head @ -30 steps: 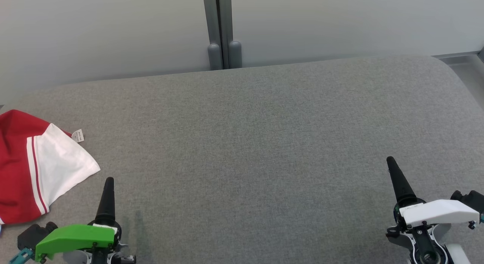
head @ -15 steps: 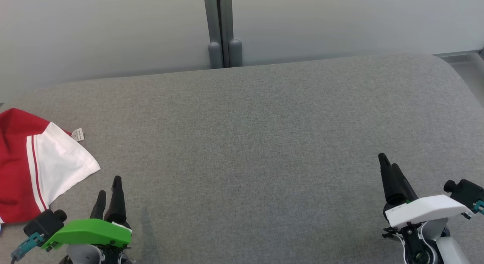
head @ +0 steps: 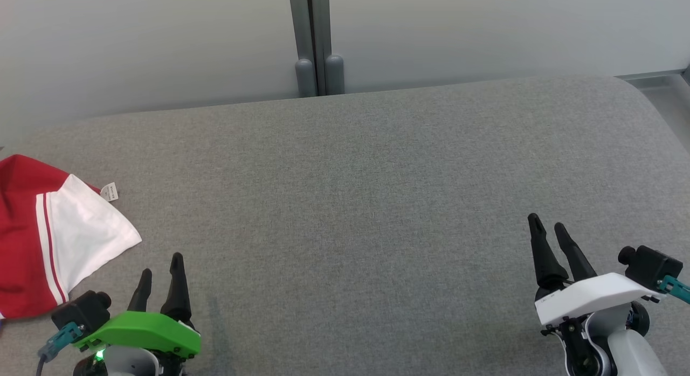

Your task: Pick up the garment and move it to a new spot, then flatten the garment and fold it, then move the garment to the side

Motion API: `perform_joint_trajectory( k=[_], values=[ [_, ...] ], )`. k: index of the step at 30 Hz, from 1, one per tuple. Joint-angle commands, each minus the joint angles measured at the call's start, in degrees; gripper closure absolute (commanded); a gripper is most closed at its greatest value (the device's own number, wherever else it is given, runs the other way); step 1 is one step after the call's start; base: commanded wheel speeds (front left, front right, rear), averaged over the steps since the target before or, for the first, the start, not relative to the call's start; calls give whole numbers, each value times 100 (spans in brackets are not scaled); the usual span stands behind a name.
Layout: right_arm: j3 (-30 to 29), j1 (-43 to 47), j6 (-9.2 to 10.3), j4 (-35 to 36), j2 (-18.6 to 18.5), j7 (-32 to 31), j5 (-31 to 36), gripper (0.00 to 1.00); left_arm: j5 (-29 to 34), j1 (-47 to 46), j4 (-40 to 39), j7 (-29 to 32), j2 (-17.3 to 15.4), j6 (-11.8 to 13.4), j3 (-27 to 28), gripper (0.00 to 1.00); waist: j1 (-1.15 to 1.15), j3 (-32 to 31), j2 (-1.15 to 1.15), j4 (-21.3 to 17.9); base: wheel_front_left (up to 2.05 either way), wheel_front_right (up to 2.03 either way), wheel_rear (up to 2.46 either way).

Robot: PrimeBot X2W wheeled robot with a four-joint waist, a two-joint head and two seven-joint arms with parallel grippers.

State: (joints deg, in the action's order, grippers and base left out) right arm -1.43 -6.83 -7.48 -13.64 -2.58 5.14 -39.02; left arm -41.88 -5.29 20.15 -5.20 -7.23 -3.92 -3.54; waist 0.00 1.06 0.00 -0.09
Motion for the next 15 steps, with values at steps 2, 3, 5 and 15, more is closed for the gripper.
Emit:
perform_joint_trajectory(
  k=[2,3,5,15],
  values=[
    [1,-79,-1,95,-17,85,237,0,226,-105,-41,-76,-63,38,-20,0,0,4,0,-5,0,0,0],
    [10,-70,-1,102,-17,101,290,0,281,-97,-34,-93,-60,50,-14,0,0,7,0,-8,0,0,0],
    [7,-52,-1,112,-18,141,395,0,387,-87,-34,-131,-49,59,0,0,0,14,0,-12,0,0,0],
    [53,-2,-1,128,-22,299,975,0,1010,-77,-76,-289,1,-4,-20,0,0,29,0,-11,0,0,0]
  ],
)
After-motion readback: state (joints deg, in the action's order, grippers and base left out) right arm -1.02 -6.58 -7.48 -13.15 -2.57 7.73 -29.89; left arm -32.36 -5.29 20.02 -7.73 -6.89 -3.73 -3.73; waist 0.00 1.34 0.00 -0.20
